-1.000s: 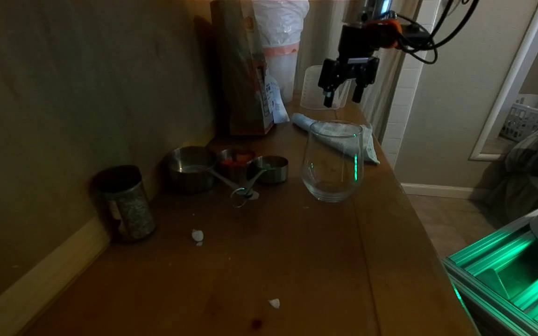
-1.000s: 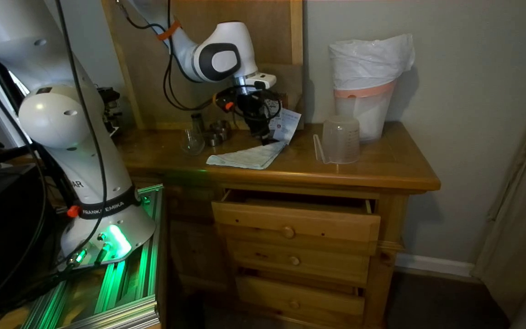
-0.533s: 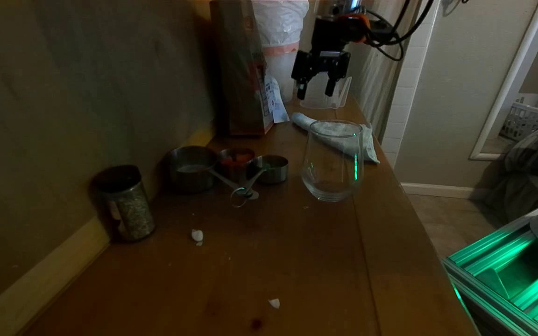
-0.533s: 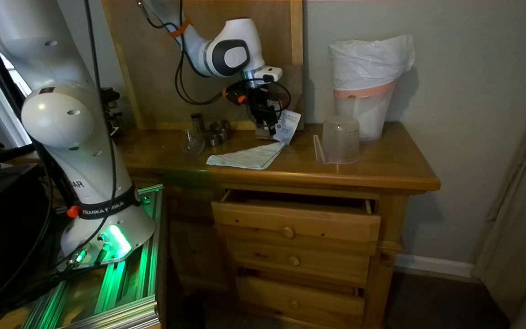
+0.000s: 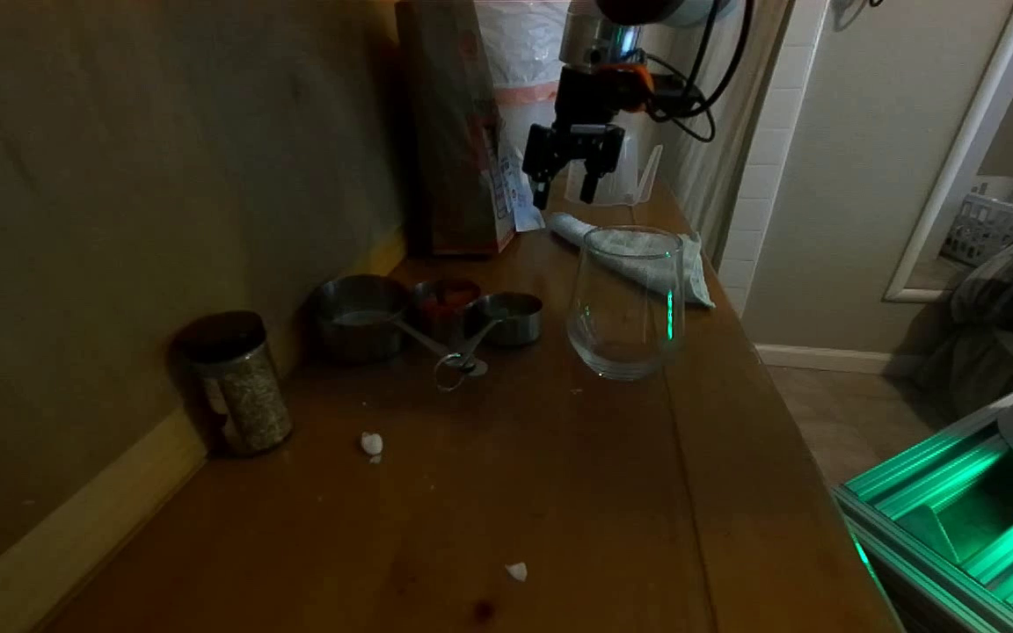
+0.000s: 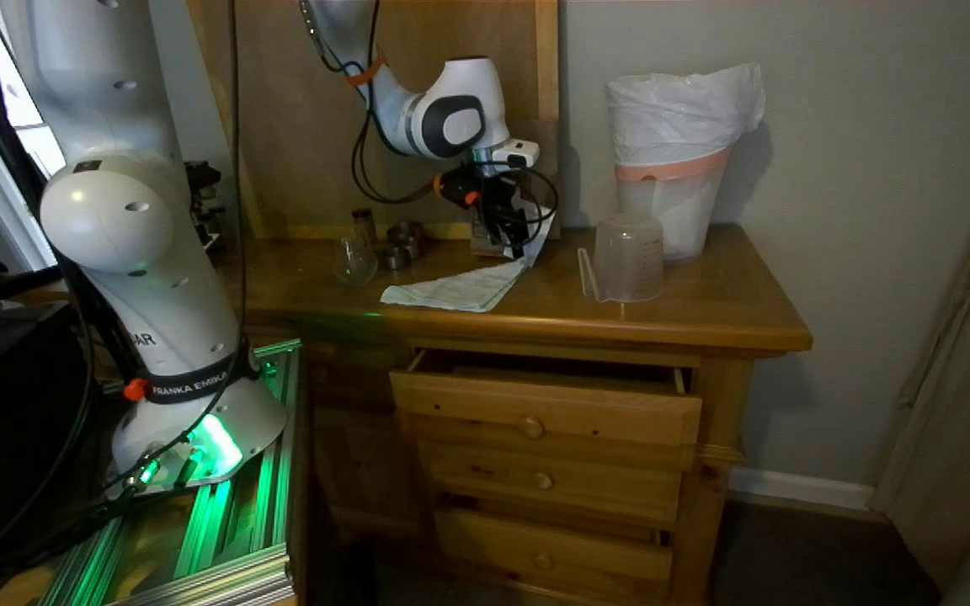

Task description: Fold the towel into a triangle twice.

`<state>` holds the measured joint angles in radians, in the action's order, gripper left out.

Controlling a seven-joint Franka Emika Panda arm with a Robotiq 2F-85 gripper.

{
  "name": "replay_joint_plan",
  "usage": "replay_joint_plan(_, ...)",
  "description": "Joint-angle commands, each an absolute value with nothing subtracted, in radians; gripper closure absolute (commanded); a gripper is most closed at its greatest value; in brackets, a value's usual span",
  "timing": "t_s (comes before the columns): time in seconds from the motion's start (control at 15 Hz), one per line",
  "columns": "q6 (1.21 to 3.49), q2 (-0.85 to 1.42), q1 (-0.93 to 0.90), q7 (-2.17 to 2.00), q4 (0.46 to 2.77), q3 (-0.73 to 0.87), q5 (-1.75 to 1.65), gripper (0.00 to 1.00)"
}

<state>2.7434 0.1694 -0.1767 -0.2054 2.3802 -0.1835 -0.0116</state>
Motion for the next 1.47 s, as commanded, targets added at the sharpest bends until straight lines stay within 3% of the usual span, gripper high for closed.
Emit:
replay_joint_plan(0.0,2.769,0.230,-0.185,-0.180,2.335,-0.167,-0.014,0.41)
replay_joint_plan(0.13,2.778,0.244,-0.185,-0.176,2.326,-0.162,-0.012,0.10)
replay_joint_plan(0.33,2.798,0.258,-0.189,-0.178,2.318,-0.151,-0.022,0.00)
replay_joint_plan(0.47,2.811,0.264,-0.187,-0.170,2.315,-0.150,-0.019,0.00)
replay_joint_plan(0.53,2.813,0.267,-0.190,-0.171,2.313,-0.146,-0.025,0.04)
replay_joint_plan(0.6,2.813,0.270,-0.191,-0.171,2.312,-0.144,-0.028,0.25)
replay_joint_plan(0.67,2.813,0.272,-0.194,-0.174,2.312,-0.139,-0.036,0.26)
replay_joint_plan(1.27,2.841,0.282,-0.209,-0.178,2.308,-0.120,-0.056,0.91)
replay_joint_plan(1.4,2.842,0.274,-0.212,-0.179,2.314,-0.117,-0.064,0.97)
